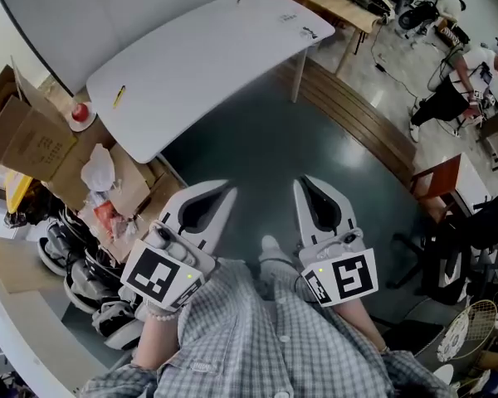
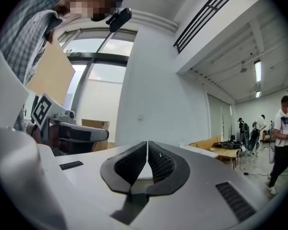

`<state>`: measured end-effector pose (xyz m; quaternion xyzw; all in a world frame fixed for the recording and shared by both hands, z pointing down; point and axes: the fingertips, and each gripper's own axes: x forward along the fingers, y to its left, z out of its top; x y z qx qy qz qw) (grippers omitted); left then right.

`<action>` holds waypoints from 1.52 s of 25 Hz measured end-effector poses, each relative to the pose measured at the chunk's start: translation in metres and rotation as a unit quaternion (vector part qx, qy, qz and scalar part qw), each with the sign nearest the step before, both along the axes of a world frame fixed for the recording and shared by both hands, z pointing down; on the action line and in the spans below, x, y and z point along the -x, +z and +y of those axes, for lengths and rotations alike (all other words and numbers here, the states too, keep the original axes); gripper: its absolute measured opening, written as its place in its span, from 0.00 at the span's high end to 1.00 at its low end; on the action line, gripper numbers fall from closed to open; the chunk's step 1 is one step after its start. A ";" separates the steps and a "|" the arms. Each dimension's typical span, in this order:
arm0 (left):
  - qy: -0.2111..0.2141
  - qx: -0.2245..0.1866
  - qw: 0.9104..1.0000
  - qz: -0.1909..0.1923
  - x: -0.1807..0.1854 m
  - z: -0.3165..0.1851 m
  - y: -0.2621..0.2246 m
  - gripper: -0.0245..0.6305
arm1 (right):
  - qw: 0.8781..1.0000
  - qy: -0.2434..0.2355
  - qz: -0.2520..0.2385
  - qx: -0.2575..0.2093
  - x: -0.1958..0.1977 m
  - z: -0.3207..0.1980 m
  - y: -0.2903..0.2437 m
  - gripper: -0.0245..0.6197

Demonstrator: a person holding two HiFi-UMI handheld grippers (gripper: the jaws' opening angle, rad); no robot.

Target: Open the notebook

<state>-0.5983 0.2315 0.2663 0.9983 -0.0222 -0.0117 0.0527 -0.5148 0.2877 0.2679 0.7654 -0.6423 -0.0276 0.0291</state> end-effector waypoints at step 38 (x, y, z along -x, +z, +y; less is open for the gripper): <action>-0.018 -0.015 1.000 0.002 -0.099 -0.036 -0.010 0.95 | 0.997 0.042 0.057 0.019 -0.126 -0.034 -0.002 0.93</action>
